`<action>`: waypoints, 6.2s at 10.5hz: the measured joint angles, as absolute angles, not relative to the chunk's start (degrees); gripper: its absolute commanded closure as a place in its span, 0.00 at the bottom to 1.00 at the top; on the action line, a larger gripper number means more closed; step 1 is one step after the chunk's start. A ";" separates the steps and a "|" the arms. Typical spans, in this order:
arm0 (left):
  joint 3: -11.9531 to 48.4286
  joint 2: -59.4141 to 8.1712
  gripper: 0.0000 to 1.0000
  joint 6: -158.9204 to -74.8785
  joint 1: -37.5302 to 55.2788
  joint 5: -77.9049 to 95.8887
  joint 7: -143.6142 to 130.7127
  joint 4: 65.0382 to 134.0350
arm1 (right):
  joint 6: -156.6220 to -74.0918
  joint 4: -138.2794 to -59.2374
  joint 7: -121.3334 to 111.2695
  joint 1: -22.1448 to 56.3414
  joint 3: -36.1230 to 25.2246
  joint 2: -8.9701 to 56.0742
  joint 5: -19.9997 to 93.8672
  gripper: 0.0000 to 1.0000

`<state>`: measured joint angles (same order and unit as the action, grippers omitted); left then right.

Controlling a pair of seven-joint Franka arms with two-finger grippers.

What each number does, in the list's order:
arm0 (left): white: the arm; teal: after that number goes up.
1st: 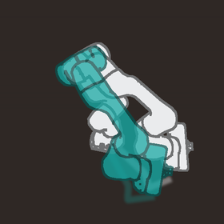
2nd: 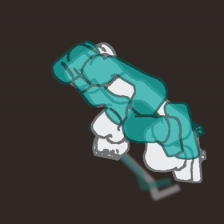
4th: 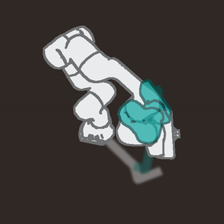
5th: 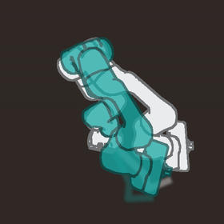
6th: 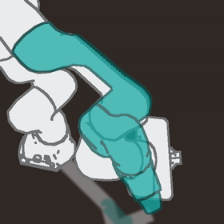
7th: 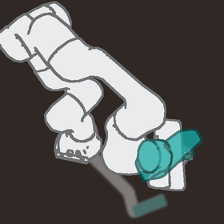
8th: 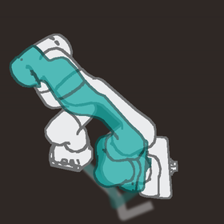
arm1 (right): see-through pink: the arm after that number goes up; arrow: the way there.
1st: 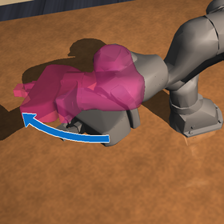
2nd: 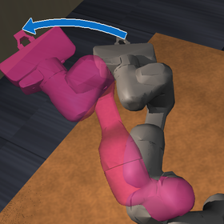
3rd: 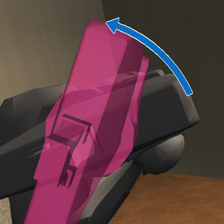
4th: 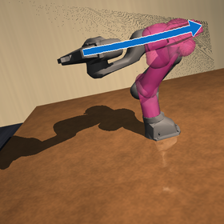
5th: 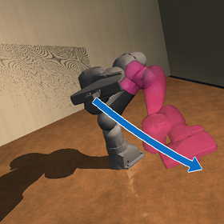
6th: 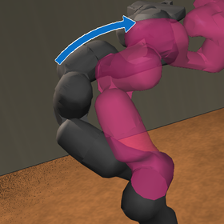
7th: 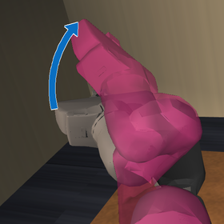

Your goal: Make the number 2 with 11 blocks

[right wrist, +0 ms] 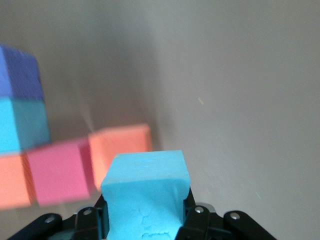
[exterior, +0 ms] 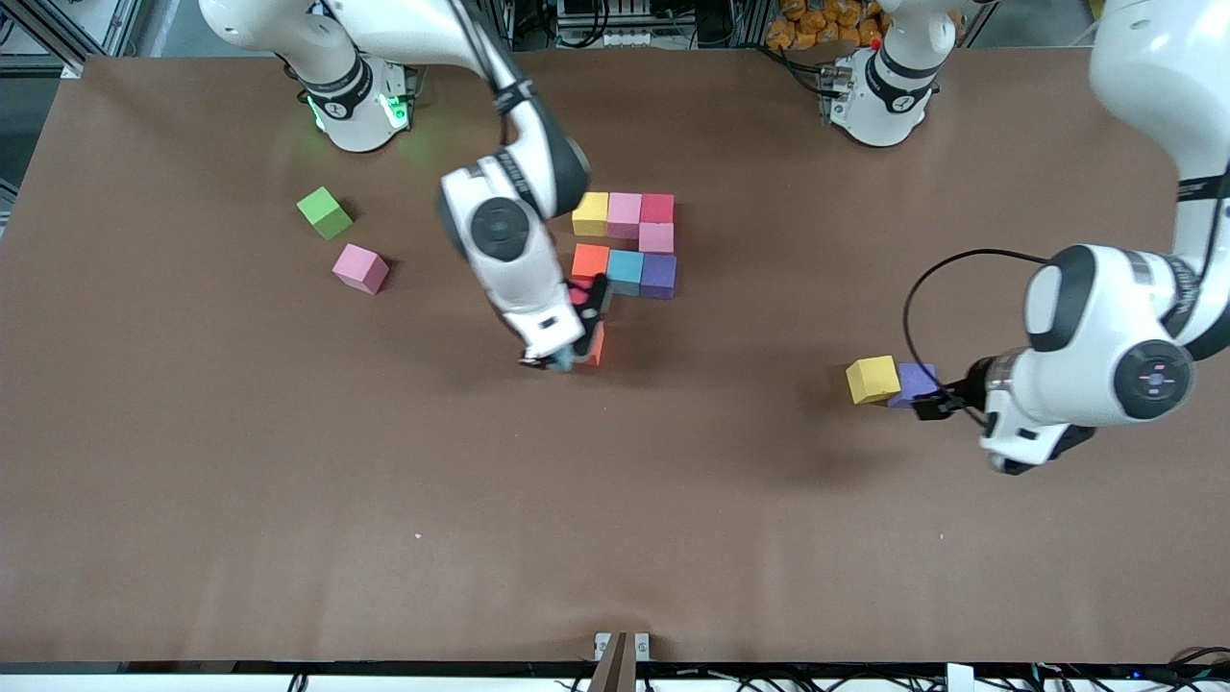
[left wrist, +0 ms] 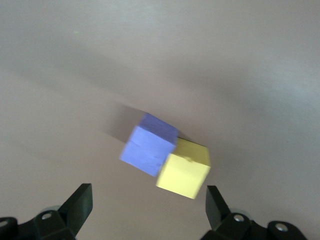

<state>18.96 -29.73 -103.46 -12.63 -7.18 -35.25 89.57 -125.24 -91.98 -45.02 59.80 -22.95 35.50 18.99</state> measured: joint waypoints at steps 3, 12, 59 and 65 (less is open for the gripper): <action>18.95 -29.35 0.00 -107.64 -14.43 -7.18 -42.07 95.61 | -121.24 -83.45 -42.06 59.61 -20.40 40.90 19.04 0.74; 19.25 -27.36 0.00 -119.44 -7.76 -7.18 -92.65 107.10 | -120.76 -78.63 -39.98 59.02 -17.80 46.25 19.03 0.74; 6.28 -41.29 1.00 -123.59 34.93 -0.38 -119.78 87.59 | -117.35 -121.32 -35.55 56.18 -56.16 18.23 18.80 0.00; 2.70 -43.86 1.00 -126.32 39.52 2.30 -125.01 87.27 | -114.33 -110.52 -28.16 51.66 -57.17 17.90 18.82 0.00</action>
<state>2.70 -43.86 -126.32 39.52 2.30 -125.01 87.27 -114.33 -110.52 -28.16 51.66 -57.17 17.90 18.82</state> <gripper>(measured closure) 0.392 0.000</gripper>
